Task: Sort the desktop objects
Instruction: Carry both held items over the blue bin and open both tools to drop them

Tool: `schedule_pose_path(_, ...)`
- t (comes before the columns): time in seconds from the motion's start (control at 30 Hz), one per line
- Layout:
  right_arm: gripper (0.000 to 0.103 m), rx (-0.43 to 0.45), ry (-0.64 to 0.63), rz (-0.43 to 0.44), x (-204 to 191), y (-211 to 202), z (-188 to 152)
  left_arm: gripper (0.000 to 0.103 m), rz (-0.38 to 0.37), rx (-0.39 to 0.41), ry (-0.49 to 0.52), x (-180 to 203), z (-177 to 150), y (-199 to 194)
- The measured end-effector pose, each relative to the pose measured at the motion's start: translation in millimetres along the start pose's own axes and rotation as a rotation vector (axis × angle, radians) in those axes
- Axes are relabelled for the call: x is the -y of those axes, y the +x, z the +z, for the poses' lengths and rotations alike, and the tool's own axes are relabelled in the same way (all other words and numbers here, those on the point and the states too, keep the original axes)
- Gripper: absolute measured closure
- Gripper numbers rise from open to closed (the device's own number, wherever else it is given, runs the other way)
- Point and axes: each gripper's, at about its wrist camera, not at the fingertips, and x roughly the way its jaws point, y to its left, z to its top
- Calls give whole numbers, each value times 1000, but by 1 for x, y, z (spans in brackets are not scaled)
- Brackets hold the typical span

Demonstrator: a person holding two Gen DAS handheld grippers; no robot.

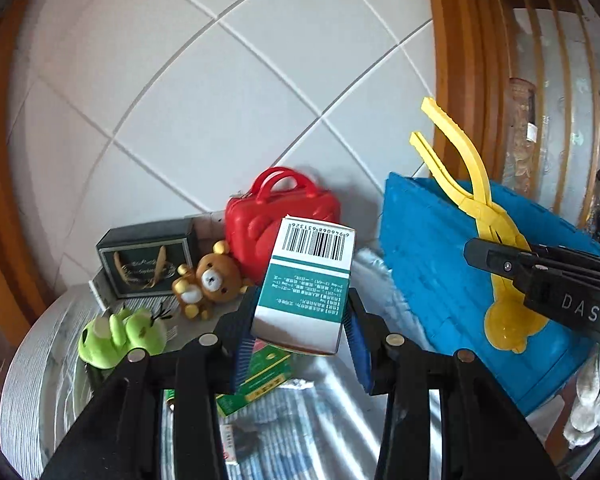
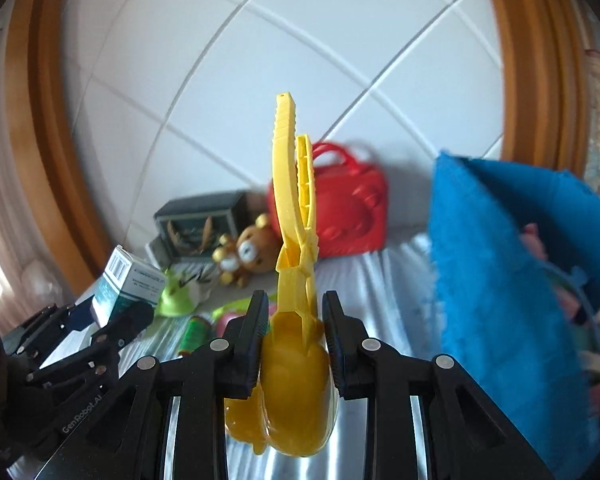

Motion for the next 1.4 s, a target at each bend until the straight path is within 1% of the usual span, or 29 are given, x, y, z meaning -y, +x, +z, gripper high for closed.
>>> schedule_pose_path(0.1, 75, 52, 11, -54, 42, -29, 13, 63, -65, 34, 20, 52, 23, -1)
schedule_pose_path(0.2, 75, 93, 25, -110, 94, -56, 21, 63, -124, 49, 40, 107, 41, 4)
schedule_pose_path(0.3, 75, 110, 44, -138, 141, -73, 25, 63, -178, 34, 58, 164, 51, 13)
schedule_pose_path(0.37, 75, 108, 40, -185, 174, -80, 24, 63, -209, 11, 67, 200, 55, 23)
schedule_pose_path(0.5, 75, 71, 34, -223, 230, -89, 17, 63, -227, -40, 115, 269, 59, 41)
schedule_pose_path(0.57, 75, 43, 29, -250, 255, -83, 10, 63, -224, -83, 136, 295, 56, 54)
schedule_pose_path(0.67, 75, 19, 18, -272, 283, -79, 3, 63, -210, -140, 156, 323, 53, 70)
schedule_pose_path(0.73, 75, 10, 6, -285, 296, -76, -1, 63, -188, -161, 172, 334, 53, 79)
schedule_pose_path(0.87, 75, -4, -16, -311, 311, -69, -4, 63, -162, -181, 167, 343, 51, 87)
schedule_pose_path(0.93, 75, -5, -25, -326, 317, -65, -4, 62, -134, -201, 166, 345, 48, 92)
schedule_pose_path(1.0, 75, -2, -37, -321, 318, -63, -6, 62, -132, -218, 156, 344, 48, 96)
schedule_pose_path(1.1, 75, -13, -41, -309, 323, -58, -10, 61, -123, -209, 160, 342, 46, 96)
schedule_pose_path(1.17, 75, -12, -49, -300, 328, -56, -12, 49, -115, -207, 160, 342, 46, 96)
schedule_pose_path(1.23, 75, -7, -55, -294, 328, -56, -13, 41, -113, -195, 157, 342, 47, 95)
schedule_pose_path(1.4, 75, 9, -70, -284, 328, -57, -13, 40, -104, -182, 150, 340, 47, 94)
